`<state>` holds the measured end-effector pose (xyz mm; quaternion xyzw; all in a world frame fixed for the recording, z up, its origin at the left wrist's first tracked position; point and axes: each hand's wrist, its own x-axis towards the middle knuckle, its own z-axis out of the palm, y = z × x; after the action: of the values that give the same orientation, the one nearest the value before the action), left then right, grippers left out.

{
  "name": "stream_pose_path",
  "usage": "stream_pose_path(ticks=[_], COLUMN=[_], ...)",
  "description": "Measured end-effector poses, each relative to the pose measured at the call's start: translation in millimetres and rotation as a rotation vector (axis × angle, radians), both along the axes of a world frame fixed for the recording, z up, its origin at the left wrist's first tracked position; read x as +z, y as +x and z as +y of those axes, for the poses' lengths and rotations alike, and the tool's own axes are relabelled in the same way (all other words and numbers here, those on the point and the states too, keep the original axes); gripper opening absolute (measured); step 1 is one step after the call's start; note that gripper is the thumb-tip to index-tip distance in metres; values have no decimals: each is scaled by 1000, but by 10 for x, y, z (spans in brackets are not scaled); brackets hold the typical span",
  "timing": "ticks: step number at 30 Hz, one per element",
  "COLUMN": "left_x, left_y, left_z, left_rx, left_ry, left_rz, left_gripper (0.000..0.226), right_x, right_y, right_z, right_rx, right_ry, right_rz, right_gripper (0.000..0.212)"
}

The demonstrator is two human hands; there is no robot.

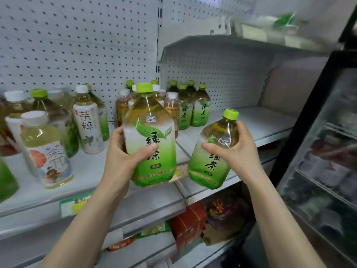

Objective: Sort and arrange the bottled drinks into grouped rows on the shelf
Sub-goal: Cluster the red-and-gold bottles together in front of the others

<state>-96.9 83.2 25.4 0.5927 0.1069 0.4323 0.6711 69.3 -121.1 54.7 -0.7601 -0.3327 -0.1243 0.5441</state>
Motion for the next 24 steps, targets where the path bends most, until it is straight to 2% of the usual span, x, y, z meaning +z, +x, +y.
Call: stream_pose_path(ticks=[9, 14, 17, 24], left_x=[81, 13, 2, -98], left_y=[796, 1165, 1346, 1619], left_z=[137, 37, -60, -305], left_rx=[11, 100, 157, 299], left_ry=[-10, -4, -5, -19], left_rz=[-25, -10, -3, 31], left_gripper=[78, 80, 81, 83], right_x=[40, -80, -116, -51], right_y=[1137, 1947, 2375, 3203], right_z=[131, 357, 549, 914], right_rx=[-57, -27, 38, 286], right_ry=[73, -5, -45, -154], right_rz=[-6, 4, 48, 24], right_gripper=[75, 96, 100, 96])
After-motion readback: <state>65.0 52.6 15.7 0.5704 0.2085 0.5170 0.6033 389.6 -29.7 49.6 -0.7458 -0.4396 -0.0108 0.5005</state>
